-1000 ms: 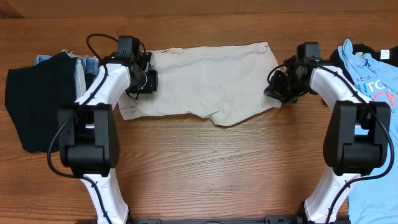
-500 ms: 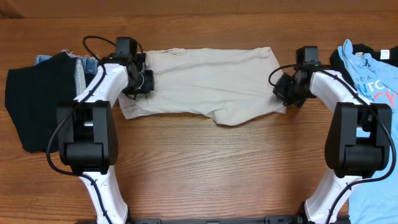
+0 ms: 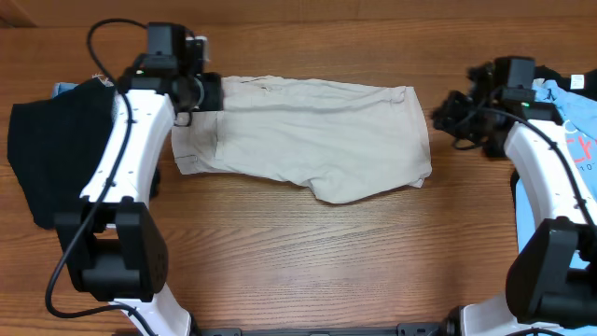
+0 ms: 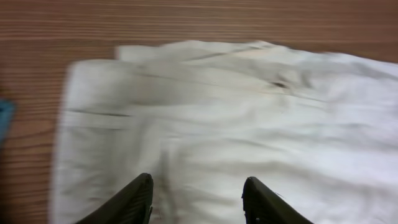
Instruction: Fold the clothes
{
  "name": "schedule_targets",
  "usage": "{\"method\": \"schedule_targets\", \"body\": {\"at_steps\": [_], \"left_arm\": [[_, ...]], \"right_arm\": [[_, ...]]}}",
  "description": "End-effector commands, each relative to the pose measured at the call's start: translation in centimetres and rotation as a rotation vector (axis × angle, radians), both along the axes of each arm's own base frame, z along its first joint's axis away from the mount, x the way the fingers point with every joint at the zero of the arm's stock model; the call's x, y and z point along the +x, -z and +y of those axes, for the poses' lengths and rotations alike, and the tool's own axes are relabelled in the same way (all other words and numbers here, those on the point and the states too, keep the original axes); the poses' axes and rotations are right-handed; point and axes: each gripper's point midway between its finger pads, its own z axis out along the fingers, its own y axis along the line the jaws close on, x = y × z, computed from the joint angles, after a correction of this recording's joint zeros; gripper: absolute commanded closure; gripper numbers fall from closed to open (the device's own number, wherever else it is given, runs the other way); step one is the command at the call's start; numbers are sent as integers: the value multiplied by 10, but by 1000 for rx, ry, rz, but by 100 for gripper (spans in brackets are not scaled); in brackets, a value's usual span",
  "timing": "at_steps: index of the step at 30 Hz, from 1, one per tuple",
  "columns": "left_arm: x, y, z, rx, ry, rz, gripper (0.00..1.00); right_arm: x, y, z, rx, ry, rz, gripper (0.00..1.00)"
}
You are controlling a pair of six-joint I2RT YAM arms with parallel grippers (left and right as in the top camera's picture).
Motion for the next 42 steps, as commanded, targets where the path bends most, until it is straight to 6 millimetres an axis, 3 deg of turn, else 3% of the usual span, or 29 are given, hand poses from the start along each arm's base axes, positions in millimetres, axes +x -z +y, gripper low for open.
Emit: {"method": "schedule_targets", "body": {"at_steps": [1,3,8,14,19,23,27,30,33,34,39,41,42], "left_arm": [[-20,18,-46,-55,112,79,59],[-33,34,-59,-47,144,137,60],[-67,75,-71,-31,165,300,61],[-91,112,-68,-17,161,391,60],[-108,128,-59,17,150,444,60],[-113,130,-58,20,150,461,60],[-112,131,-51,62,145,456,60],[-110,131,-50,66,146,447,63],[-101,128,-53,59,147,414,62],[-95,123,-55,52,149,397,62],[-68,69,-76,-31,206,326,66],[-40,23,-94,-100,258,206,71],[-30,11,-99,-118,269,161,78]], "right_arm": [[9,0,69,123,-253,-97,88],[15,20,95,99,-353,-122,88],[18,76,124,135,-418,-56,88],[48,111,133,256,-310,-60,88],[90,144,97,199,-23,-79,89],[105,168,18,71,280,-50,95],[111,157,-14,109,270,-81,95],[108,141,-20,178,176,-104,95],[102,109,-15,275,80,-144,94],[96,83,-9,343,19,-170,92],[60,-1,11,411,-137,-217,89],[32,-30,30,386,-205,-197,89],[21,-34,40,385,-230,-170,89]]}}
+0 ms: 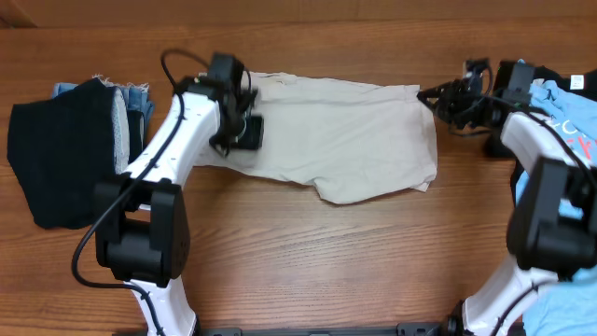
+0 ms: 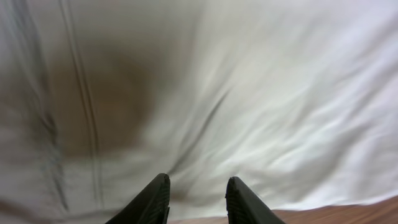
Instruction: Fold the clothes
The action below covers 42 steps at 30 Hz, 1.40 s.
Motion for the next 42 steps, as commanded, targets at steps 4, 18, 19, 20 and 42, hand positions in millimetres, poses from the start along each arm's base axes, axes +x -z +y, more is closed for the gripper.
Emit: {"method": "schedule_targets", "body": {"at_steps": [4,18,19,20,42], "left_arm": [[65,-67,-38,-164,127,-309,80],[64,60,-74,-254,294,-141,85],[68,69,-69,-228,275,-138,86],[75,79,-61,-172,235,-143,86],[153,-24,82,-66,-160,-309,78]], "right_arm": [[-60,-23,66,-102,-214,61,83],[-135,84,162,-533,-658,155,85],[-140,95,162,-534,-670,197,90],[-150,112,158,-534,-688,269,96],[-195,141,122,-640,-727,543,96]]}}
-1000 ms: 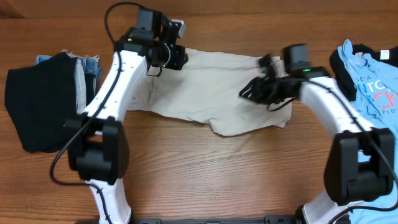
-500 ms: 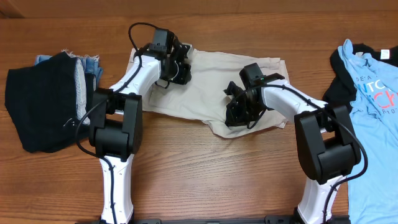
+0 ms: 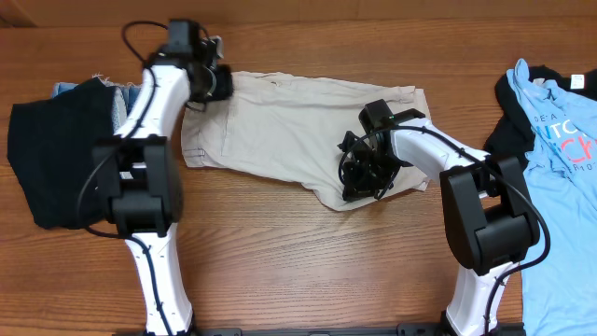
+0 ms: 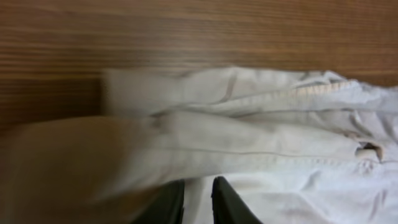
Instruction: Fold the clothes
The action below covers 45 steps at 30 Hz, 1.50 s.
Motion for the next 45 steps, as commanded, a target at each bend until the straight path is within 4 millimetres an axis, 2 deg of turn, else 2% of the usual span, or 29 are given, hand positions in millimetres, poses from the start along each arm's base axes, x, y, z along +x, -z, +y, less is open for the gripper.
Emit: {"method": "schedule_targets", "body": {"at_steps": [1,4,7,10,11,13,16,17,18,22,25,27,28,29,33,36,39,41,44,45], "left_arm": [[11,-74,10,42,38,-115,77],[-5,-111,4,40,60,-118,77],[-31,-122,-13,21,100,-58,77],[-59,-117,-39,-51,159,44,77],[-72,-109,-48,-58,180,100,77],[-92,-87,-56,-9,216,188,82],[-118,-52,-69,24,248,298,82],[-134,-28,-75,28,261,362,82],[-143,-16,-77,30,259,393,83],[-173,35,-72,48,199,501,87],[-191,61,-62,62,135,561,88],[-199,70,-56,66,113,584,88],[-204,74,-51,73,98,601,89],[-206,75,-47,83,93,608,89],[-206,76,-43,85,75,613,90],[-203,76,-41,81,69,606,92],[-196,67,-47,52,73,591,95],[-185,52,-50,41,75,569,96],[-172,26,-56,12,70,550,96],[-168,13,-62,-22,77,541,96]], "right_arm": [[-13,24,-27,-154,-25,40,96],[0,5,-29,-137,-4,-6,96],[25,-33,-23,-52,38,-112,96],[49,-70,-20,51,94,-200,90],[59,-77,-25,57,151,-221,88],[76,-79,-36,62,248,-243,87],[95,-67,-57,44,359,-244,89],[101,-56,-71,13,415,-226,91],[103,-50,-79,-1,448,-211,93],[104,-21,-104,-57,529,-147,96],[103,9,-147,-266,648,-125,96],[101,23,-179,-399,721,-125,96],[97,30,-207,-486,782,-116,96],[93,32,-222,-530,821,-104,96],[81,31,-263,-595,902,-73,96],[76,31,-277,-562,942,-43,96],[88,19,-262,-377,882,-54,96],[101,-1,-247,-258,836,-94,96],[116,-37,-230,-171,809,-156,96],[122,-54,-214,-91,749,-200,96]]}}
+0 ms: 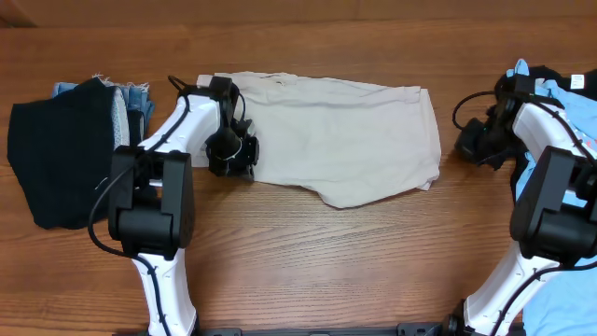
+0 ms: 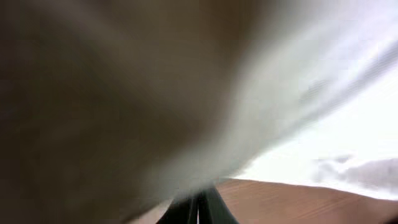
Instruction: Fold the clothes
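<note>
Beige shorts (image 1: 336,131) lie spread flat at the back middle of the table. My left gripper (image 1: 231,161) sits at their lower left edge. In the left wrist view blurred beige cloth (image 2: 186,93) fills nearly the whole frame, and the dark fingertips (image 2: 208,205) are pressed together beneath it, shut on the shorts. My right gripper (image 1: 469,142) rests on bare wood just right of the shorts, apart from them. Whether it is open does not show.
A black garment (image 1: 56,149) lies over denim (image 1: 135,93) at the far left. A light blue T-shirt (image 1: 569,121) on dark cloth lies at the far right. The wooden table (image 1: 326,271) shows in front of the shorts.
My left gripper moved from the shorts' top left corner to their lower left edge, now fully shut on cloth. My right gripper left the lower hem and now sits off the shorts, to their right.
First my left gripper hung open over the shorts' left end, the right one beside their right edge. Then the left was over the left leg, the right at the top right corner. Later left pinched the waistband corner, right pressed the hem. Now the shorts' left edge sits further right.
</note>
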{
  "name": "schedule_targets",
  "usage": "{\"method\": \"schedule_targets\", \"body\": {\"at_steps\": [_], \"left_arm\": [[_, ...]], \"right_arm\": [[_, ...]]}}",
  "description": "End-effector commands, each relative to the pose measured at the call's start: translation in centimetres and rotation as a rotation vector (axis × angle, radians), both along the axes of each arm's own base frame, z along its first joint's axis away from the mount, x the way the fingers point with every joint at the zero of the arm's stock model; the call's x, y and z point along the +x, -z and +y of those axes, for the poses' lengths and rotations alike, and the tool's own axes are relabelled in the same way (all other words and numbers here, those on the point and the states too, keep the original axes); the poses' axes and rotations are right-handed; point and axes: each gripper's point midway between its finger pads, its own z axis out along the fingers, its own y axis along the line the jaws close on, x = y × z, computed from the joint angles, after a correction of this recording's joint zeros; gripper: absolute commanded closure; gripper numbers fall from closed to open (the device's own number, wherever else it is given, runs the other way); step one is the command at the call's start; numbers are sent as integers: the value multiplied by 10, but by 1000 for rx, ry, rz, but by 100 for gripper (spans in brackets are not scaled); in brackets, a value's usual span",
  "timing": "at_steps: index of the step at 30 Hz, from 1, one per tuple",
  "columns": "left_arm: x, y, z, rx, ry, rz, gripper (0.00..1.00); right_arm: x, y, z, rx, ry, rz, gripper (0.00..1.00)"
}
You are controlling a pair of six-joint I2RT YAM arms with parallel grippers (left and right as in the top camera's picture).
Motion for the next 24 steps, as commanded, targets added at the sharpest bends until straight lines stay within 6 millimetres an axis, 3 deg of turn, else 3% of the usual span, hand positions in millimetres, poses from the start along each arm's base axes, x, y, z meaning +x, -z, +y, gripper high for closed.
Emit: {"method": "schedule_targets", "body": {"at_steps": [1,3,6,10,12,17,20,24], "left_arm": [[32,-44,-13,-76,-34,-77,96],[43,-70,-26,-152,-33,-123,95],[64,-95,-31,-180,-24,-229,91],[97,-86,-15,-67,-19,-372,89],[112,-78,-10,-31,-21,-426,89],[136,-55,-7,0,-34,-490,88],[135,-43,-7,5,-32,-467,87],[128,-22,-1,42,-27,-413,87]], "right_arm": [[34,-63,54,169,-225,-238,96],[39,-95,96,293,-370,-363,96],[43,-114,143,388,-513,-455,96],[51,-109,199,415,-657,-511,96],[59,-106,237,465,-691,-546,96],[64,-69,317,538,-729,-545,96],[69,-40,337,536,-683,-516,96],[89,-4,320,457,-534,-477,96]]}}
